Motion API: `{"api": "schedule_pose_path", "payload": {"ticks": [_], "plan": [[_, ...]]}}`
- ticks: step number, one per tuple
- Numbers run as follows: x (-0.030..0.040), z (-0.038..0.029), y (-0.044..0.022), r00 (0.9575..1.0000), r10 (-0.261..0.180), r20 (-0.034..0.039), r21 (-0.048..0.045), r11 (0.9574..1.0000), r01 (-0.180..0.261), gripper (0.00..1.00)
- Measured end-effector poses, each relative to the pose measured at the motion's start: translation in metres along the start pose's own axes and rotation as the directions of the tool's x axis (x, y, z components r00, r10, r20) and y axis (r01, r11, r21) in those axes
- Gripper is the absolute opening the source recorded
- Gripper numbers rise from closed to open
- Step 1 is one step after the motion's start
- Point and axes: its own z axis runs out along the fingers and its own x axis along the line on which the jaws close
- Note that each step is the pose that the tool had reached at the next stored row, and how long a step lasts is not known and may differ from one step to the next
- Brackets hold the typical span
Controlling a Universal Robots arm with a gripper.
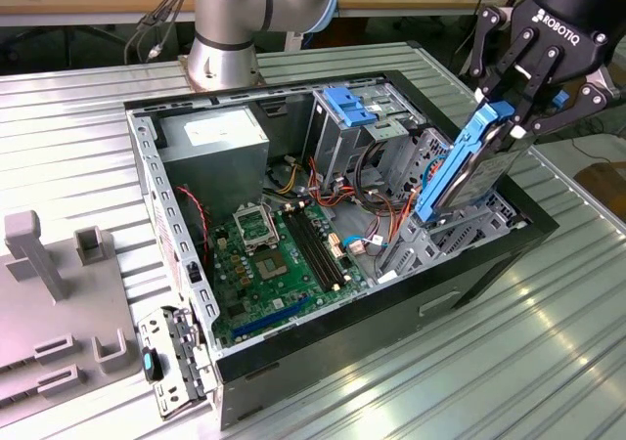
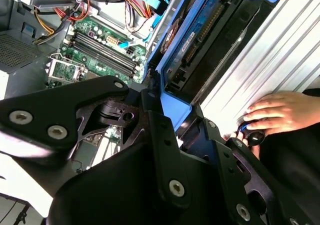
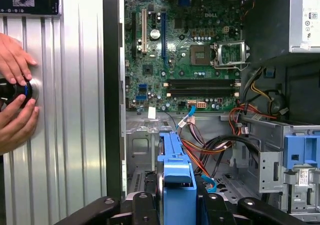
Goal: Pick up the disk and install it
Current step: 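Insert the disk into the insertion slot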
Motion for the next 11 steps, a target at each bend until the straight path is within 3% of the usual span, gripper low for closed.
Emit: {"api": "schedule_pose_path", "payload": {"ticks": [2,11], "plan": [[-0.0005,0.0021,-0.0024,1.0,0.0,0.0,0.0,1.0,0.0,0.37],[-0.0003,0.0105,-0.0018,1.0,0.0,0.0021,-0.0003,1.0,0.0,0.37]]}}
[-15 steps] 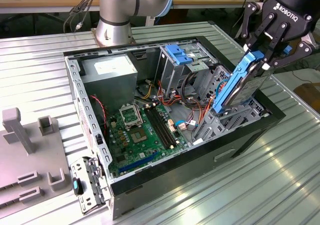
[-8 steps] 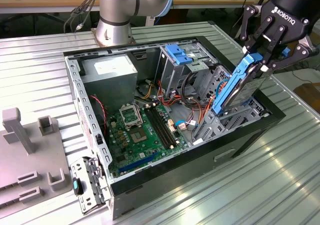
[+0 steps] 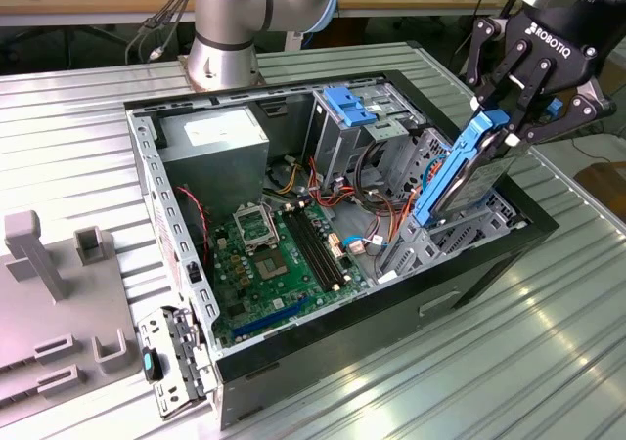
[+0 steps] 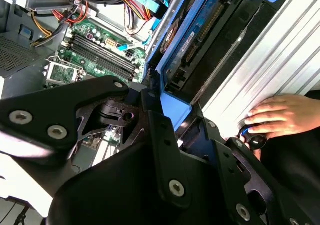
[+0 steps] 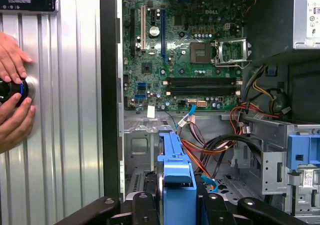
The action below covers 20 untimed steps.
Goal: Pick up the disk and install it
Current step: 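Insert the disk into the insertion slot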
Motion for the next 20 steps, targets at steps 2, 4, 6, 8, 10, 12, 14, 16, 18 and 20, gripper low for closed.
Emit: {"api": "schedule_pose_path", "payload": {"ticks": [2,4,6,8,10,12,14,16,18,20], "plan": [[0.0,0.0014,0.0001,1.0,0.0,0.0005,-0.0004,1.0,0.0,0.37],[0.0,0.0025,0.0001,1.0,0.0,0.0008,-0.001,1.0,0.0,0.37],[0.0001,0.0045,0.0002,1.0,0.0,0.0014,-0.0024,1.0,0.0,0.37],[0.0001,0.0047,0.0002,1.0,0.0,0.0017,-0.0026,1.0,0.0,0.37],[0.0001,0.0047,0.0002,1.0,0.0,0.0017,-0.0026,1.0,0.0,0.37],[0.0001,0.0039,0.0002,1.0,0.0,0.0023,-0.0034,1.0,0.0,0.37],[0.0001,0.0017,-0.0005,1.0,0.0,0.0027,-0.0103,0.9999,0.0,0.37],[0.0,0.0002,-0.0008,1.0,0.0,0.0019,-0.014,0.9999,0.0,0.37],[0.0,0.0,-0.0012,1.0,0.0,0.0018,-0.0146,0.9999,0.0,0.37],[0.0001,-0.0002,-0.002,1.0,0.0,0.0015,-0.0147,0.9999,0.0,0.37]]}}
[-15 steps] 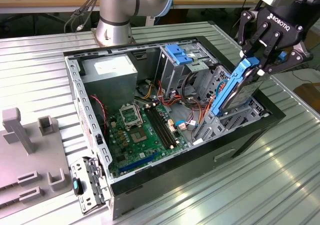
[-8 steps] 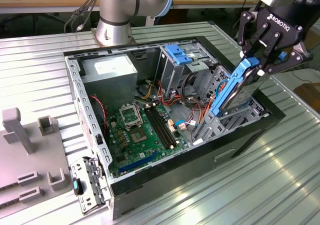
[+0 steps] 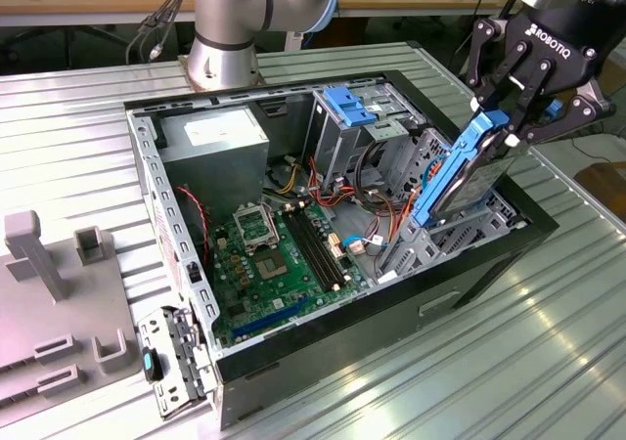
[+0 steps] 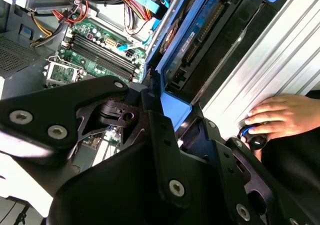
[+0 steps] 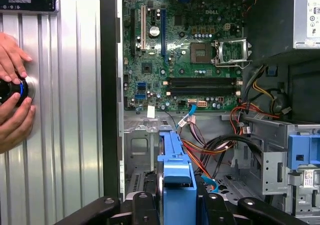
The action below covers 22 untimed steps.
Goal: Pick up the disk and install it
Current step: 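Insert the disk into the insertion slot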
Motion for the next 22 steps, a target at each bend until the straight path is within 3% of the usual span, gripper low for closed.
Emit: {"api": "schedule_pose_path", "payload": {"ticks": [14,22], "plan": [[0.0021,0.0021,-0.0021,1.0,-0.005,-0.0003,0.0024,1.0,0.005,0.37],[0.0025,0.0111,-0.0019,1.0,-0.005,-0.0001,0.0024,1.0,0.005,0.37]]}}
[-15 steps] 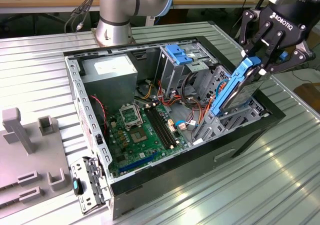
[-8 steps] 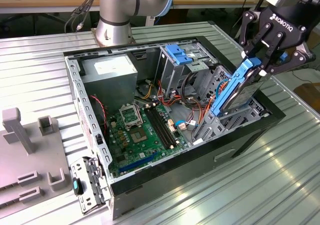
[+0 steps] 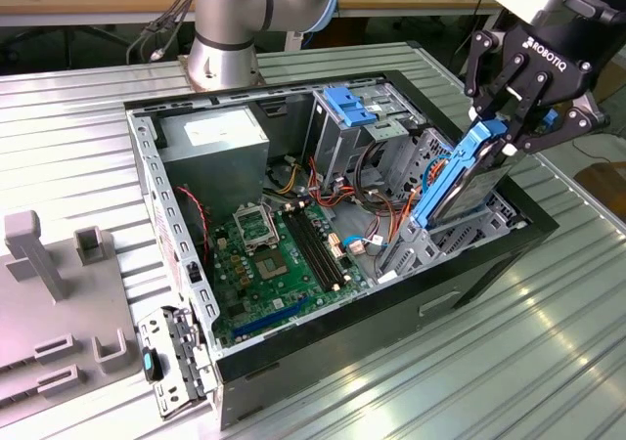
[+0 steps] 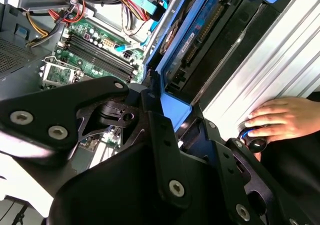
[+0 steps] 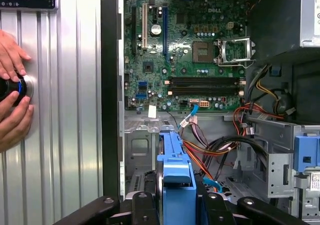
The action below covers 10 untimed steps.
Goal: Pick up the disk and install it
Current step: 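Insert the disk into the insertion slot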
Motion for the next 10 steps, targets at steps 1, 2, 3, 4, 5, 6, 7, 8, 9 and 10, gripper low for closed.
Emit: {"api": "schedule_pose_path", "payload": {"ticks": [1,2,3,4,5,6,7,8,9,10], "plan": [[0.0,0.0008,0.0,1.0,0.0,-0.0001,0.0,1.0,0.0,0.37],[0.0,0.0022,0.0001,1.0,0.0,-0.0001,0.0,1.0,0.0,0.37],[0.0001,0.0032,0.0001,1.0,0.0,-0.0001,0.0,1.0,0.0,0.37],[0.0001,0.0047,0.0002,1.0,0.0,-0.0001,0.0,1.0,0.0,0.37],[0.0002,0.0057,0.0002,1.0,0.0,-0.0001,0.0,1.0,0.0,0.37],[0.0002,0.008,0.0003,1.0,0.0,0.0,0.0,1.0,0.0,0.37],[0.0003,0.0103,0.0004,1.0,0.0,0.0,0.0,1.0,0.0,0.37],[0.0003,0.0114,0.0004,1.0,0.0,-0.0001,0.0,1.0,0.0,0.37],[0.0004,0.0125,0.0004,1.0,0.0,-0.0001,0.0,1.0,0.0,0.37],[0.0004,0.0135,0.0005,1.0,0.0,-0.0001,0.0,1.0,0.0,0.37]]}}
